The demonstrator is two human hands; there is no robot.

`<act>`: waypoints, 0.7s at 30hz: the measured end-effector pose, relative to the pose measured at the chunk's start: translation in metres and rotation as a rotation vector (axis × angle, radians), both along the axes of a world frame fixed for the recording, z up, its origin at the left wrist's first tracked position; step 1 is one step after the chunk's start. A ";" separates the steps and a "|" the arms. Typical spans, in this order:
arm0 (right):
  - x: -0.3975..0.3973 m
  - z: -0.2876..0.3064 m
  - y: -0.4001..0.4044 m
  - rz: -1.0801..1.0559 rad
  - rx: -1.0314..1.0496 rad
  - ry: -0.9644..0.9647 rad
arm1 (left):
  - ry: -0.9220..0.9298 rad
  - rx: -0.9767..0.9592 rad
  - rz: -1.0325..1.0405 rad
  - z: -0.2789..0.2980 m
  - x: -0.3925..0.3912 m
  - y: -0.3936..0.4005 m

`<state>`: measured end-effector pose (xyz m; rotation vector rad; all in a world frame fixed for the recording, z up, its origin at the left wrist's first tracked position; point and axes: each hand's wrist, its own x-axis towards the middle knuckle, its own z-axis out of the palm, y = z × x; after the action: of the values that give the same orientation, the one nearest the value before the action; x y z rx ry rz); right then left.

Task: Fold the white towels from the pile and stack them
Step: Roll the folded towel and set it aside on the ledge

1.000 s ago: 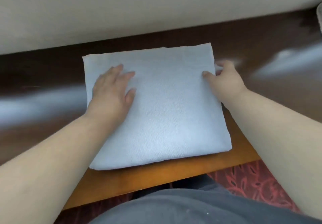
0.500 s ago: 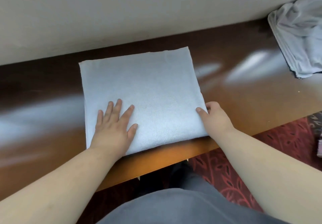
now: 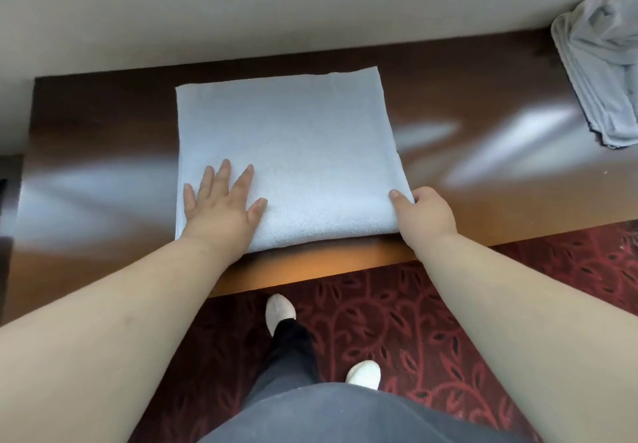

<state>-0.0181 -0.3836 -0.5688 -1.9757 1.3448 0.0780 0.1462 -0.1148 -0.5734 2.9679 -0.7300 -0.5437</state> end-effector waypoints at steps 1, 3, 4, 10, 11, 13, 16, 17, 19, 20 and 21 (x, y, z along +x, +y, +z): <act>-0.002 0.001 -0.002 -0.040 0.019 -0.030 | -0.014 -0.056 0.126 0.002 -0.005 0.004; -0.005 0.001 -0.005 -0.125 0.085 -0.085 | -0.018 -0.197 0.467 0.004 -0.017 0.014; -0.006 0.001 -0.006 -0.150 0.123 -0.101 | -0.009 -0.264 0.632 0.003 -0.023 0.022; -0.002 0.007 -0.016 -0.164 0.338 -0.110 | 0.144 -0.627 0.856 -0.014 -0.034 0.059; 0.003 0.011 -0.021 -0.152 0.359 -0.086 | 0.170 -0.660 0.861 -0.015 -0.032 0.061; 0.017 0.020 -0.034 -0.109 0.328 -0.067 | 0.195 -0.695 0.872 -0.017 -0.028 0.063; 0.048 0.035 -0.046 0.010 0.160 -0.049 | 0.193 -0.720 0.890 -0.024 -0.025 0.065; 0.058 0.034 -0.049 0.045 0.118 -0.051 | 0.188 -0.724 0.896 -0.026 -0.025 0.065; 0.073 0.028 -0.052 0.110 0.072 -0.011 | 0.178 -0.738 0.909 -0.027 -0.026 0.065; 0.078 0.024 -0.052 0.127 0.066 0.018 | 0.175 -0.753 0.919 -0.026 -0.027 0.065; 0.081 0.019 -0.053 0.131 0.061 0.044 | 0.177 -0.769 0.930 -0.025 -0.028 0.066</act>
<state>0.0625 -0.4363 -0.5498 -2.0192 1.2254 0.2230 0.1183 -0.0491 -0.5982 2.1326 0.4019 -0.3207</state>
